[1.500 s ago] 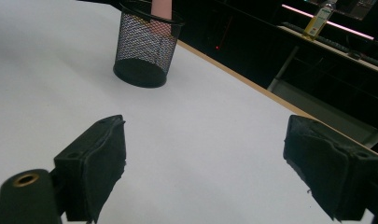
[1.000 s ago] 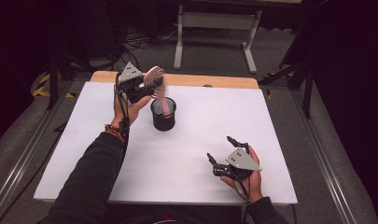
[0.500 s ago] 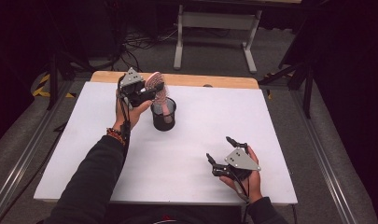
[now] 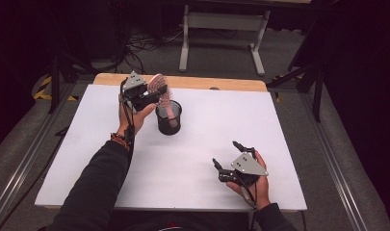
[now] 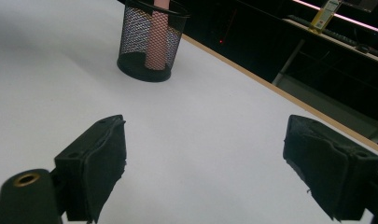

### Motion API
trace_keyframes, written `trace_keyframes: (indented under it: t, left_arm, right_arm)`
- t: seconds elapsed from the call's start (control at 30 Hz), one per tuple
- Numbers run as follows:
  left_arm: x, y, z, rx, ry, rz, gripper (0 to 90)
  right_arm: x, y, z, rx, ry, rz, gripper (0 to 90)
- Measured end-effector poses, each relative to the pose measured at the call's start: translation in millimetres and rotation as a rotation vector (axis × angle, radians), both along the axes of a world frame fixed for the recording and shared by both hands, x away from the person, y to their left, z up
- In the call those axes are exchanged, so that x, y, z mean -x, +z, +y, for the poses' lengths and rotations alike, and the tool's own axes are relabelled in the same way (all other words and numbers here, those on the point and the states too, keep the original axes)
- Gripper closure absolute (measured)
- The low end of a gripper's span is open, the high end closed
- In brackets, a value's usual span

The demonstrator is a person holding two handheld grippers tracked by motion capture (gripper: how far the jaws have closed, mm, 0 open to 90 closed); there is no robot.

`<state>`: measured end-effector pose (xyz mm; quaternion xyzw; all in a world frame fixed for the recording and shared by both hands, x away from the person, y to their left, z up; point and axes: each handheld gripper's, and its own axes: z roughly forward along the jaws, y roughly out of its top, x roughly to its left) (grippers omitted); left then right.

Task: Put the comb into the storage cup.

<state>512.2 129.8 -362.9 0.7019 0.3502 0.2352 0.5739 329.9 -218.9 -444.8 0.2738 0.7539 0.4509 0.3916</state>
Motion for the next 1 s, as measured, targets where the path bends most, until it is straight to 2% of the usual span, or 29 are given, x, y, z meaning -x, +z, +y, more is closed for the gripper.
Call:
trace_keyframes:
  t: [0.2, 0.4, 0.57, 0.7, 1.0]
  left_arm:
    - [-4.2, -4.3, 9.5, 0.023, 0.025, 0.021, 58.7]
    - [-7.6, -10.4, 17.7, 0.067, 0.059, 0.065, 57.8]
    - [-9.2, -15.7, 22.3, 0.072, 0.086, 0.068, 55.2]
    - [-9.7, -18.5, 26.2, 0.093, 0.077, 0.084, 54.7]
    - [-9.5, -19.8, 30.2, 0.075, 0.069, 0.070, 48.2]
  right_arm:
    - [-0.4, -0.7, 0.9, 0.003, 0.001, 0.006, 14.0]
    - [-0.8, -1.1, 1.1, 0.011, -0.001, 0.008, 14.0]
    - [-0.8, -1.1, 1.4, 0.014, -0.002, 0.006, 14.0]
    - [-1.0, -1.0, 0.9, 0.013, -0.007, 0.006, 14.1]
    - [-0.4, -0.6, 1.0, 0.015, -0.006, 0.001, 14.4]
